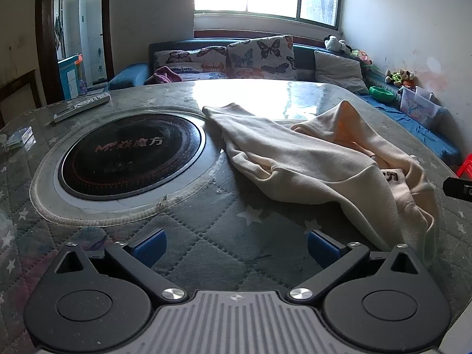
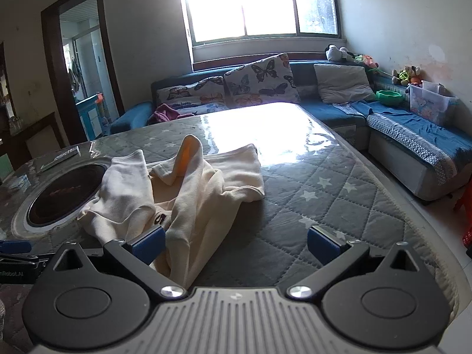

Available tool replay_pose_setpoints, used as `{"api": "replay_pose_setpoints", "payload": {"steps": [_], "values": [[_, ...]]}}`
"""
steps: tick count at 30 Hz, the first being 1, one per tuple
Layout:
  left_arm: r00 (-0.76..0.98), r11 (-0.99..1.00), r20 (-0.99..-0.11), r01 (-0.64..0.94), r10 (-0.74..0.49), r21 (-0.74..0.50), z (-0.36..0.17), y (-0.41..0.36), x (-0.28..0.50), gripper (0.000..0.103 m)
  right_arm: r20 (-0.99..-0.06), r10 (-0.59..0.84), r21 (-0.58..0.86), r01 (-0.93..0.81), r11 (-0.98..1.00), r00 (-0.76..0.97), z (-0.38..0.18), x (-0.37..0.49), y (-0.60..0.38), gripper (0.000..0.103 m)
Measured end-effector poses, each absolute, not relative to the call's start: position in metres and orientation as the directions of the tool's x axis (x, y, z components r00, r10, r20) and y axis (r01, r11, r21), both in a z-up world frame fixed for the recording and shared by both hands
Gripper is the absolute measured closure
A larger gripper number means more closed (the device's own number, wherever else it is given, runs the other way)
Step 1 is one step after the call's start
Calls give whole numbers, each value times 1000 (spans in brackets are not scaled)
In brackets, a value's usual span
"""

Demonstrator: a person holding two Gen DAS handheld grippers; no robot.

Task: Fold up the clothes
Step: 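Move both tools toward the crumpled cream sweatshirt on the table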

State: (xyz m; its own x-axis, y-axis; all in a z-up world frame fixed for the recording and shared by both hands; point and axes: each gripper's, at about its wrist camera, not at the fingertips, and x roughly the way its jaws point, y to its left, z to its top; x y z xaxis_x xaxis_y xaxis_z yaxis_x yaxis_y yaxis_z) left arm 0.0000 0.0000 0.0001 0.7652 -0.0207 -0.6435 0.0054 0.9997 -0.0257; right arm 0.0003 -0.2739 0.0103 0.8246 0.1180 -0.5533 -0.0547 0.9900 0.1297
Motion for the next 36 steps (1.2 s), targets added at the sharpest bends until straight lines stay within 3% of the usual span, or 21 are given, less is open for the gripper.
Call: {"api": "replay_pose_setpoints", "payload": {"steps": [36], "values": [[734,1000,-679,6,-14,-14,12,-9,-8,0,-497,163,180,-82,980,852,18,-26,-275,0]]}}
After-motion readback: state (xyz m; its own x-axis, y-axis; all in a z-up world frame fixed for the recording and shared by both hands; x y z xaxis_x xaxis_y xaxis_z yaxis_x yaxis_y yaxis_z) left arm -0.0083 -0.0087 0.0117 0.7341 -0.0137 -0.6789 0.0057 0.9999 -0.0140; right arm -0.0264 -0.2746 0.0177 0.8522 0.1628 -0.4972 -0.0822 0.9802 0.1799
